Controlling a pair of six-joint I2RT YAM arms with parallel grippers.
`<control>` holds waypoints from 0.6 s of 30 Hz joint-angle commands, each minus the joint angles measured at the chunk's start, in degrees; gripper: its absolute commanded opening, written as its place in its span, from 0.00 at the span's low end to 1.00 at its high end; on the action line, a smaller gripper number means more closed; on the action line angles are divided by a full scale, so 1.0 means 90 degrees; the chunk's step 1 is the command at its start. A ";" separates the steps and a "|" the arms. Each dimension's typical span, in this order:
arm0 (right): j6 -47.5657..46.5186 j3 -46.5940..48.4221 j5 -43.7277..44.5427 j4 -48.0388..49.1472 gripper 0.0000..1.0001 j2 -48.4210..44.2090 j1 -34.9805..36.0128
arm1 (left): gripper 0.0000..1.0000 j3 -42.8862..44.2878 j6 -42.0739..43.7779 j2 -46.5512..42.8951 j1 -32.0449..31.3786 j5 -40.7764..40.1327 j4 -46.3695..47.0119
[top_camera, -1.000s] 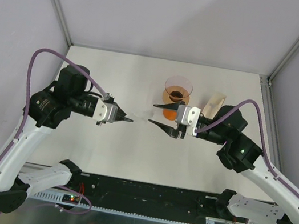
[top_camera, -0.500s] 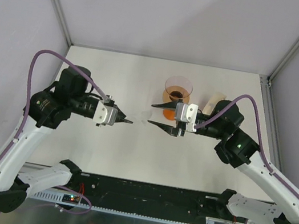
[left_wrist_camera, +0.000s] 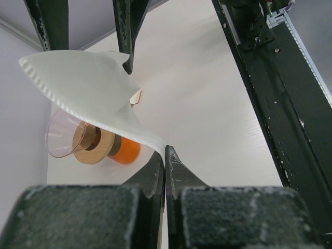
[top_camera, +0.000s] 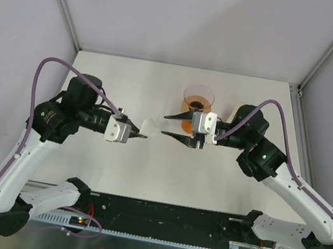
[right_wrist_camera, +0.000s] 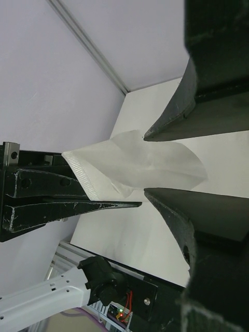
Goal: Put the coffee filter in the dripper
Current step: Place the coffee filter in the coffee dripper.
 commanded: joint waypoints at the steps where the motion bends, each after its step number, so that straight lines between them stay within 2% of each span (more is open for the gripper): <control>1: -0.0117 0.0340 -0.0250 -0.0066 0.46 0.0135 -0.0005 | 0.00 0.0233 0.0313 -0.0112 -0.0076 -0.0060 -0.0118; 5: -0.0087 0.0354 -0.0264 -0.0049 0.50 0.0262 -0.0005 | 0.00 0.0303 0.0346 -0.0089 -0.0098 -0.0117 -0.0172; 18: -0.0006 0.0355 -0.0146 -0.0080 0.46 0.0352 0.0410 | 0.00 0.0408 0.0129 -0.0007 -0.0110 -0.0111 -0.0169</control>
